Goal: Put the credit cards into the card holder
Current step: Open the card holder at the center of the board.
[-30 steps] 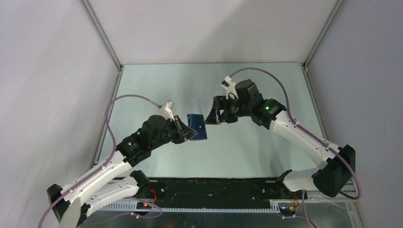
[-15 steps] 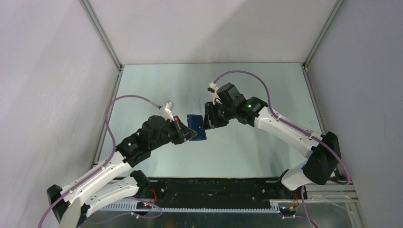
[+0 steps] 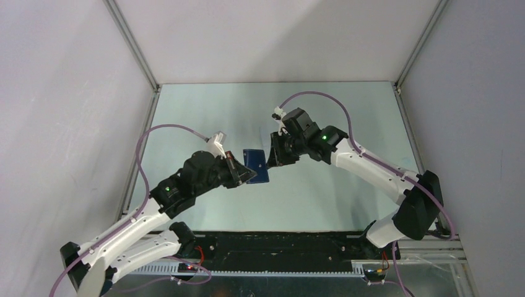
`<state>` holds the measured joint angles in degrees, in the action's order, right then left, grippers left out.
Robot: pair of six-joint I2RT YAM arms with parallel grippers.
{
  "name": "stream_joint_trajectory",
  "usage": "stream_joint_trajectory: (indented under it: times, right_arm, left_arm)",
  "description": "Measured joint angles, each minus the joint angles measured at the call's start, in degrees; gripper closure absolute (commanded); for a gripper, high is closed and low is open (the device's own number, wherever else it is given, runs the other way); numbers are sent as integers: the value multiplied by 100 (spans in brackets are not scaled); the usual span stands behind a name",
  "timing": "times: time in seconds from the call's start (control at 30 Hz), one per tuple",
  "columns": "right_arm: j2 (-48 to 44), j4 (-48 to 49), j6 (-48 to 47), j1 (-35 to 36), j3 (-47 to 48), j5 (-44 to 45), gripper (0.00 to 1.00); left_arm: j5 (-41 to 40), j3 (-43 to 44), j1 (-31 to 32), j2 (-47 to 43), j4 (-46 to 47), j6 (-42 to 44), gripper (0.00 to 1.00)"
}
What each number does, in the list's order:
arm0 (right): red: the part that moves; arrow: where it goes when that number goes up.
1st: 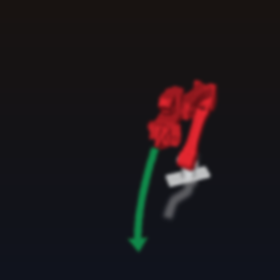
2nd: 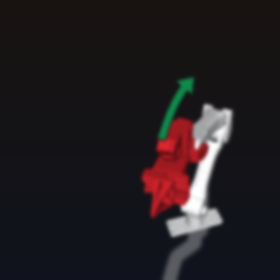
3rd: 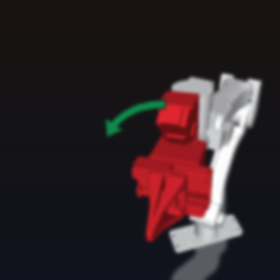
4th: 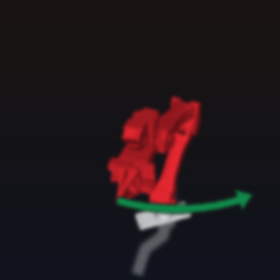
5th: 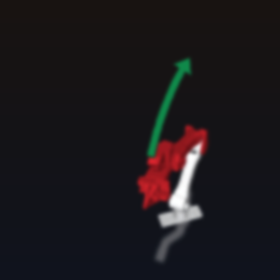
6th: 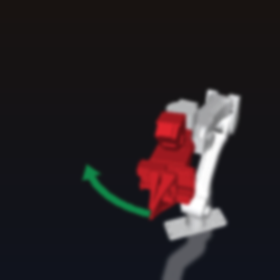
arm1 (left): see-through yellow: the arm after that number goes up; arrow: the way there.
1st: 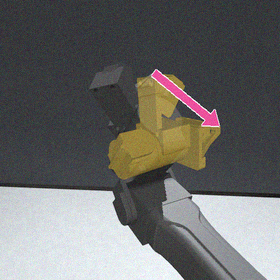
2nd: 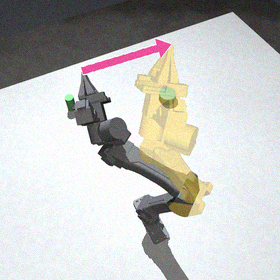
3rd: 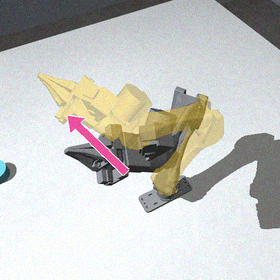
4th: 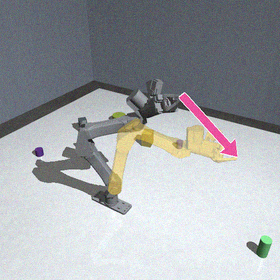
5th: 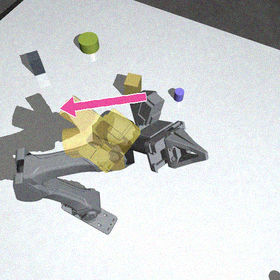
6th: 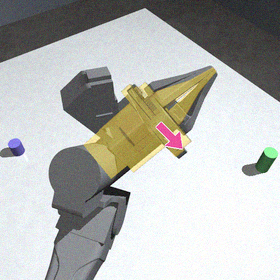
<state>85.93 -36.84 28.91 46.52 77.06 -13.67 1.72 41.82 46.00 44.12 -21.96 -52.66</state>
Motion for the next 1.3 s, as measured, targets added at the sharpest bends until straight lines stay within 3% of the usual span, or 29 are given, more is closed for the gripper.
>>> stream_joint_trajectory:
  times: [0.13,0.37,0.4,0.47,0.5,0.53,0.57,0.63,0.7,1.1,1.3]
  right_arm:
    - [26,44,24,-37,0,-142,100]
    - [-13,313,114,-219,-153,-560,100]
    - [-39,358,127,-258,-210,-632,100]
    - [-116,444,151,-328,-321,-752,100]
    - [-173,501,157,-367,-393,-828,100]
    - [-238,555,177,-409,-466,-898,100]
    - [-317,599,205,-448,-533,-962,100]
    - [-481,678,238,-533,-645,-1064,100]
    - [-662,728,254,-614,-719,-1147,100]
    - [-933,802,50,-890,-789,-1633,100]
    - [-667,1235,2,-951,-1451,-2218,100]
  left_arm:
    - [2,-7,0,-72,4,0,100]
    - [-2,-83,0,-151,44,0,100]
    - [-4,-94,0,-151,44,0,96]
    - [-9,-120,0,-151,46,0,80]
    - [-13,-129,0,-151,46,0,61]
    - [-17,-136,0,-149,46,11,50]
    - [-26,-140,0,-144,48,4,33]
    - [-35,-144,0,-136,57,44,12]
    - [-50,-144,0,-111,70,68,3]
    - [-267,-155,-17,223,122,273,1]
    - [-280,-155,-24,857,170,382,8]
